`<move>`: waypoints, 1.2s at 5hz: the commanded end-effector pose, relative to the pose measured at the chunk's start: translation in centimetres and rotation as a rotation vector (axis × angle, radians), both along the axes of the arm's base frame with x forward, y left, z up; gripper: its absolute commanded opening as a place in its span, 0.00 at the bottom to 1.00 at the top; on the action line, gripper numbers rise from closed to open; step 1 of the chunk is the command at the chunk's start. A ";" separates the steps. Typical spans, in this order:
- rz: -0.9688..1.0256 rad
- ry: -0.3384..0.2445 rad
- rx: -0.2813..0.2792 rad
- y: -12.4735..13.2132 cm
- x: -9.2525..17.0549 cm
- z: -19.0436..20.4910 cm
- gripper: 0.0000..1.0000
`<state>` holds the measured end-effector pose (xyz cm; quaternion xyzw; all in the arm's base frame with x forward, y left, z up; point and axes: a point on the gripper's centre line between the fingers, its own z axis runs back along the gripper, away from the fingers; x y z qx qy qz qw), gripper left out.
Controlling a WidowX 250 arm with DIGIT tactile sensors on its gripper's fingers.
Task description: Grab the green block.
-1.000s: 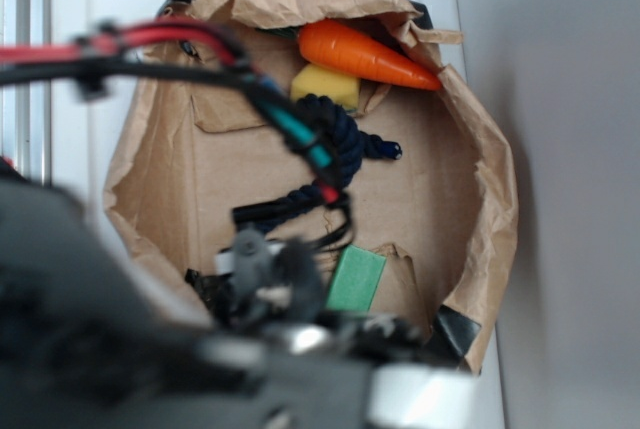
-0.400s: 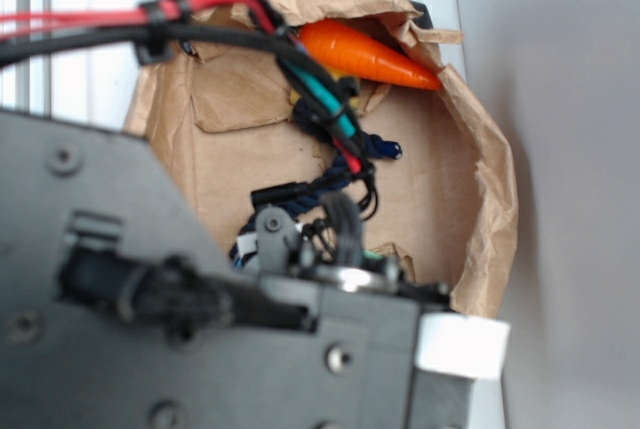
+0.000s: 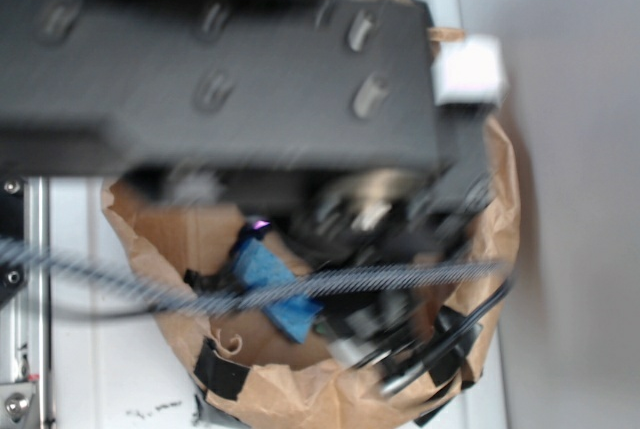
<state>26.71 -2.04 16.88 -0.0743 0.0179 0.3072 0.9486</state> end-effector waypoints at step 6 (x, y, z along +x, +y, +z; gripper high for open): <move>0.207 -0.213 0.093 -3.3 1.7 -11.0 1.00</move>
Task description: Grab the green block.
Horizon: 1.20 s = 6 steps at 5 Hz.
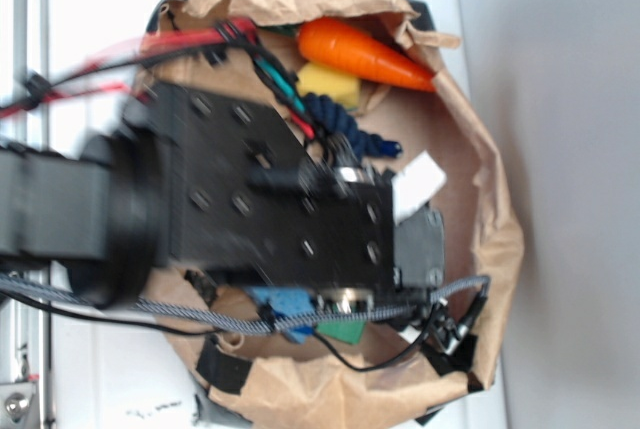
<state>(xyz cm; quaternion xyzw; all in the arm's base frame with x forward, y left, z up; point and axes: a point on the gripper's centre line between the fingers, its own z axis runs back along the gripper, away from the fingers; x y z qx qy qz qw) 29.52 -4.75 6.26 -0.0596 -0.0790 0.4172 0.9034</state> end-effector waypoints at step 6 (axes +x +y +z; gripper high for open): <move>0.061 0.052 0.033 -1.9 -0.9 0.9 1.00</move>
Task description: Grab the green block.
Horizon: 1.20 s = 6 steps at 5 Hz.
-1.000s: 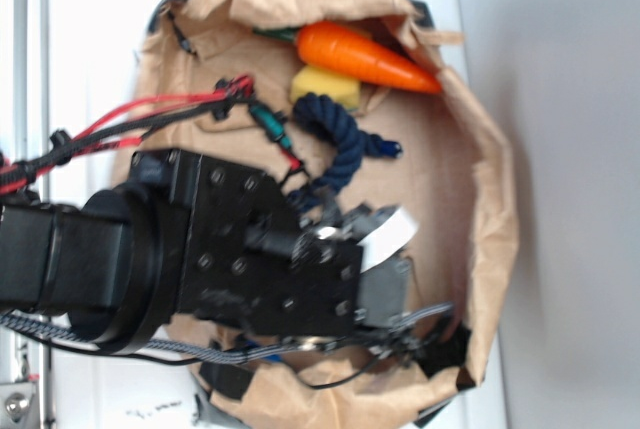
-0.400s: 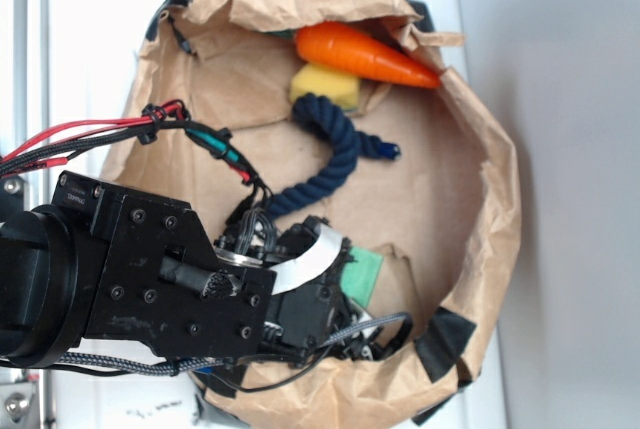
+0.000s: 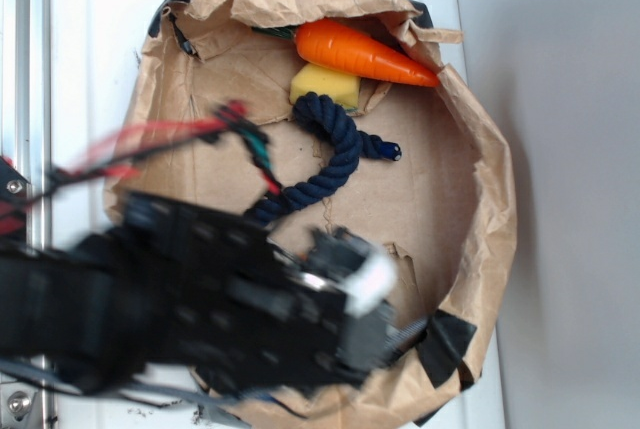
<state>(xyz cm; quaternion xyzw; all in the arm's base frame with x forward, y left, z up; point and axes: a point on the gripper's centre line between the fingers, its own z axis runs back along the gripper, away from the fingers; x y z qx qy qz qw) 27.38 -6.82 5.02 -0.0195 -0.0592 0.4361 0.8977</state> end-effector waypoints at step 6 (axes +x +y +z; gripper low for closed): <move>0.034 -0.059 0.068 0.4 3.4 -1.5 0.00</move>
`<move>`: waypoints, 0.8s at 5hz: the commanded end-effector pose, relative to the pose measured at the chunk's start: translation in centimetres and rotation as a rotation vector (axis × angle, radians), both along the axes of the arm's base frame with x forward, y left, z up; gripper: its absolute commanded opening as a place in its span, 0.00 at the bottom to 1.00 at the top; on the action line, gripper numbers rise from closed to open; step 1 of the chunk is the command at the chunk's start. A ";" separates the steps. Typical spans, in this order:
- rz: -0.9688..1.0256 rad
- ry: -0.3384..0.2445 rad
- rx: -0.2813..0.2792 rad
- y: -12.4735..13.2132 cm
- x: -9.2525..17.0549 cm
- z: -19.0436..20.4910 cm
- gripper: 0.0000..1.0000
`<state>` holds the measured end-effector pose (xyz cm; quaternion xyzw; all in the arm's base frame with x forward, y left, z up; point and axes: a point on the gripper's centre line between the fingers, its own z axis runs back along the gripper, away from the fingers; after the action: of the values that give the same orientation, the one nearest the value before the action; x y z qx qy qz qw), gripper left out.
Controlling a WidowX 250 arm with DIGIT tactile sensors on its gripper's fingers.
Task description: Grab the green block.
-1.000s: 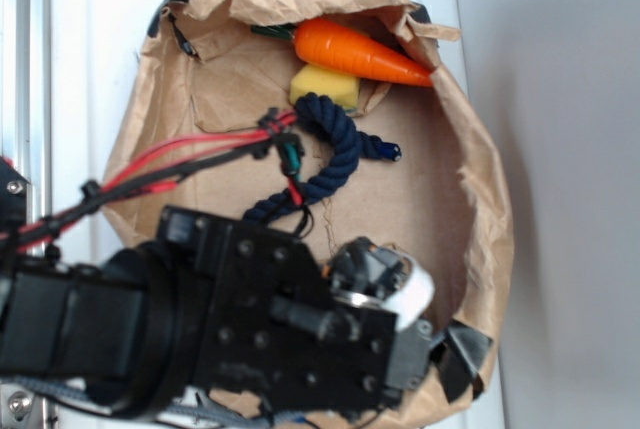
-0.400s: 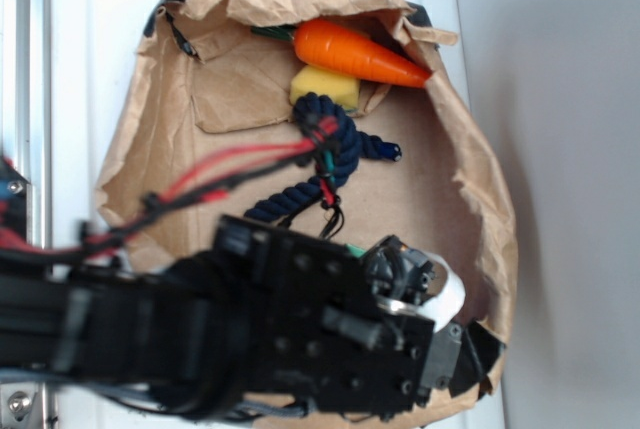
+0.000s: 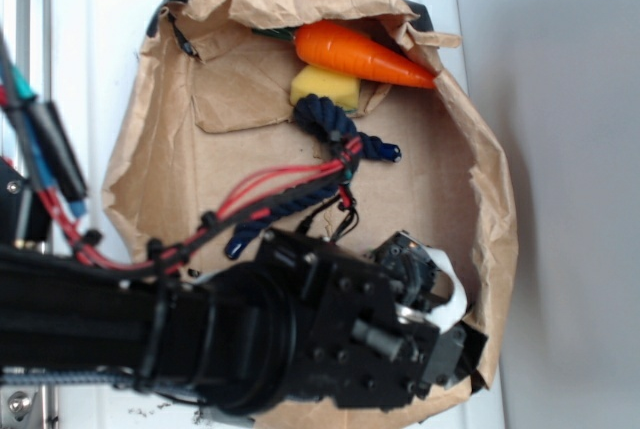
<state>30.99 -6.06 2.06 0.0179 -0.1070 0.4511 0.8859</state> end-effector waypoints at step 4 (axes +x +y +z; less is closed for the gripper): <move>-0.184 0.084 -0.205 5.0 -0.1 15.4 0.00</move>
<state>30.52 -2.18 14.92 -0.0467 0.0166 0.3700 0.9277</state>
